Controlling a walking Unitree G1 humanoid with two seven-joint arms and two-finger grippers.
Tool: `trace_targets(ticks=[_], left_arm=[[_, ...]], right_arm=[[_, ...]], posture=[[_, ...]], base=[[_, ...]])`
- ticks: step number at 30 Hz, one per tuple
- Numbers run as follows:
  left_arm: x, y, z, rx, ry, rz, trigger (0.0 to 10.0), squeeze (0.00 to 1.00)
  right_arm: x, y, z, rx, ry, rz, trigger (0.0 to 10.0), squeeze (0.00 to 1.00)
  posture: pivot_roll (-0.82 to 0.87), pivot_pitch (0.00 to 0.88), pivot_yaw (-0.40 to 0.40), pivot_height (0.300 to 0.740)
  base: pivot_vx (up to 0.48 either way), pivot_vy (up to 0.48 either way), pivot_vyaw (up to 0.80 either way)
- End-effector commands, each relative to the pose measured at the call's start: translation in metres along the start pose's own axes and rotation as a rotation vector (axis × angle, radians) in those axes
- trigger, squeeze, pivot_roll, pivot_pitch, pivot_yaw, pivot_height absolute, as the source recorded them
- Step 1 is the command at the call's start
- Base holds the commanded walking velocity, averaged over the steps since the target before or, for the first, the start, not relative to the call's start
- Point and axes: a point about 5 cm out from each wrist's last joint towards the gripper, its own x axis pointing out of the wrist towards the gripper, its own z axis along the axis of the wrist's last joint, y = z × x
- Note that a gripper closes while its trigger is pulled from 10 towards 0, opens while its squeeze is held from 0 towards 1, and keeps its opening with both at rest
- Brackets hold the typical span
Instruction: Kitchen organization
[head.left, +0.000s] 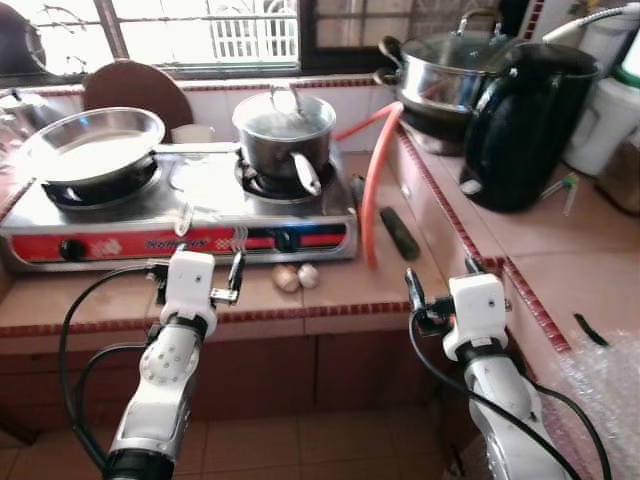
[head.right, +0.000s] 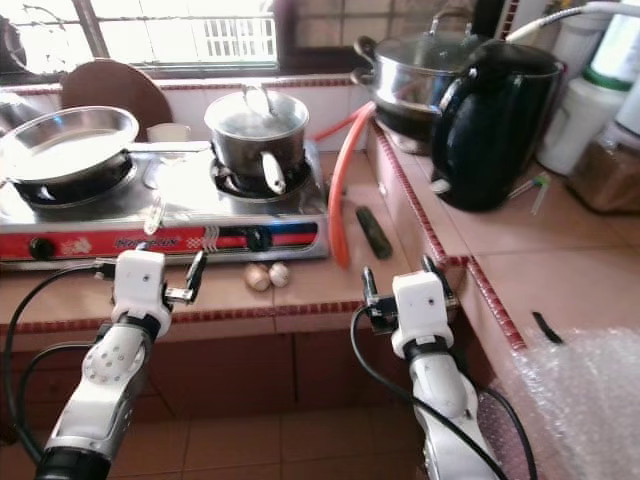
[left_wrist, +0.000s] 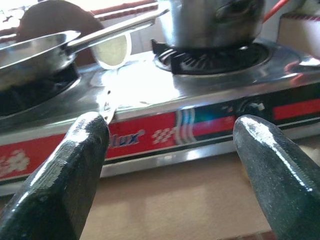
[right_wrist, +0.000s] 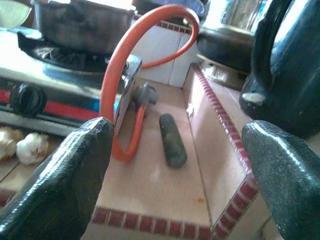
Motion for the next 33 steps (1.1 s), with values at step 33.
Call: trace_targets(ticks=[33], left_arm=[[-0.008, -0.011, 0.009, 0.028, -0.001, -0.043, 10.0, 0.00]], right_arm=[[-0.004, -0.002, 0.000, 0.020, 0.024, -0.001, 10.0, 0.00]], posture=[[0.18, 0.000, -0.009, 0.740]], base=[[-0.085, 0.124, 0.00]])
